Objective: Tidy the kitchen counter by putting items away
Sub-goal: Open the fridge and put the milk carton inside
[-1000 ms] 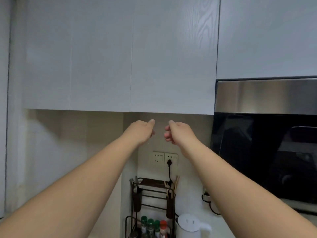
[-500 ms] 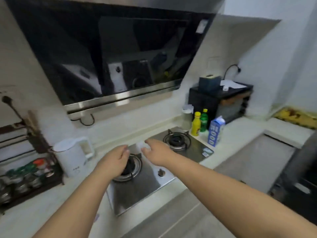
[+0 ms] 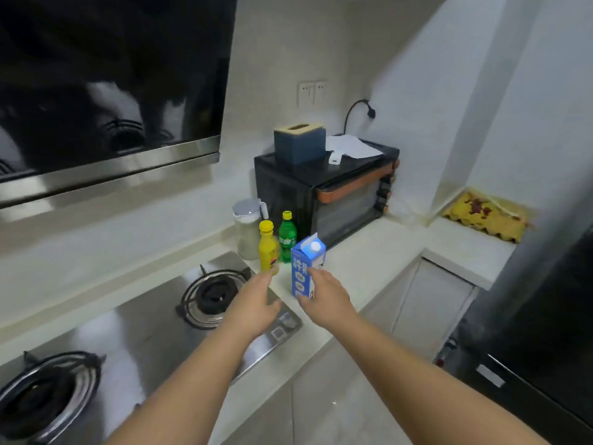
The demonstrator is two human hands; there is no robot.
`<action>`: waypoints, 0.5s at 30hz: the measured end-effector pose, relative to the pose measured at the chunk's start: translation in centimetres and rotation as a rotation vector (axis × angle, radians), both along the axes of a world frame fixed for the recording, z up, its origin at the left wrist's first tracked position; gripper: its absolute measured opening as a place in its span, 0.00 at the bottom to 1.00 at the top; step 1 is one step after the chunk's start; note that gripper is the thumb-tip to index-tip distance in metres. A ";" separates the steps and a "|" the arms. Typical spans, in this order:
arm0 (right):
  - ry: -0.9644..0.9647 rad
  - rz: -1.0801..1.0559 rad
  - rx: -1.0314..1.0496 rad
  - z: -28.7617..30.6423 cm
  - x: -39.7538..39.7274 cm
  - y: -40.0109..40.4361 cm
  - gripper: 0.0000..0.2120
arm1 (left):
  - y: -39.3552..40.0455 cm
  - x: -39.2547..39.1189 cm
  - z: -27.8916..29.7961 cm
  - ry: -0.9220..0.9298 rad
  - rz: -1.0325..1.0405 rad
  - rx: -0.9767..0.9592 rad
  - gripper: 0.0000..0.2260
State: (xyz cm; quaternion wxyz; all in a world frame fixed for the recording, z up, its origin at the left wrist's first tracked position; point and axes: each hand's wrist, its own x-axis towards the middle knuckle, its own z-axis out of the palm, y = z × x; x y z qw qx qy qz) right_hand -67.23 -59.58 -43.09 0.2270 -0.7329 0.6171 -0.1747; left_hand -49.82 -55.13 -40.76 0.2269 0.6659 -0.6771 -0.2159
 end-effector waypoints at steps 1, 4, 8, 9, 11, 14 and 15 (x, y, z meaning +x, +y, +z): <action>0.005 -0.003 -0.015 -0.8 -1.3 -2.6 0.33 | -2.8 -1.6 -1.0 0.027 0.007 -0.004 0.36; 0.049 -0.007 -0.068 -2.4 -3.7 -10.0 0.38 | -10.6 -4.9 -3.9 0.075 0.031 -0.007 0.45; -0.098 0.052 -0.019 -4.4 -3.9 -17.4 0.43 | -18.2 -5.8 -8.2 0.109 0.136 0.032 0.58; -0.164 0.092 0.013 -4.8 -3.6 -18.3 0.43 | -19.4 -5.7 -8.9 0.156 0.152 0.032 0.57; -0.261 0.144 0.059 -5.5 -3.2 -19.1 0.43 | -21.0 -5.5 -10.5 0.265 0.186 0.020 0.50; -0.337 0.109 0.041 -6.4 -3.9 -19.8 0.43 | -22.3 -6.5 -10.9 0.287 0.191 -0.035 0.40; -0.341 0.094 0.029 -6.7 -4.5 -20.2 0.43 | -22.8 -7.1 -11.0 0.284 0.176 -0.044 0.38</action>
